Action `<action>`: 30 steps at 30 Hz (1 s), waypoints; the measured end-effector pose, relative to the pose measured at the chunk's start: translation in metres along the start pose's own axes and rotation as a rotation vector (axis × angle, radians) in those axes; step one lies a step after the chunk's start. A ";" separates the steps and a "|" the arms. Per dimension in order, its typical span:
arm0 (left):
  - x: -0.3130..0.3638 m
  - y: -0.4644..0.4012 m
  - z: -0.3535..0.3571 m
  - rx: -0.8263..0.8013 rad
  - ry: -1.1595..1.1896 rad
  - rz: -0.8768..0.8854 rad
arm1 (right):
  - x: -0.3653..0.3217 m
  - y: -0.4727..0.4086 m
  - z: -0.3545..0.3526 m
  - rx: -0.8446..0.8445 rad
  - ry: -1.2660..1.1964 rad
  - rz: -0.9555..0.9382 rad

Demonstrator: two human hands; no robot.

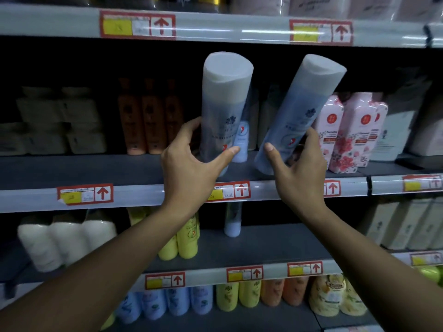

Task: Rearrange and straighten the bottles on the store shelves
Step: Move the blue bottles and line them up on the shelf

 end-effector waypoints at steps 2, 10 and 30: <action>0.006 0.005 -0.005 0.001 0.015 0.005 | -0.004 0.005 -0.009 -0.005 -0.012 0.009; 0.002 0.054 -0.012 -0.066 0.016 -0.052 | -0.011 0.050 -0.041 -0.053 0.045 0.033; -0.062 0.174 0.048 -0.352 -0.088 -0.139 | 0.084 0.151 -0.063 -0.312 0.164 0.268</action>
Point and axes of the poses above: each hand's wrist, its own y-axis away from the middle knuckle, its own z-axis out of the palm, x = y × z, the point moved 9 cm from there along -y, towards the middle knuckle, and after that the axes turned 12 degrees about -y, right-handed, at the moved point
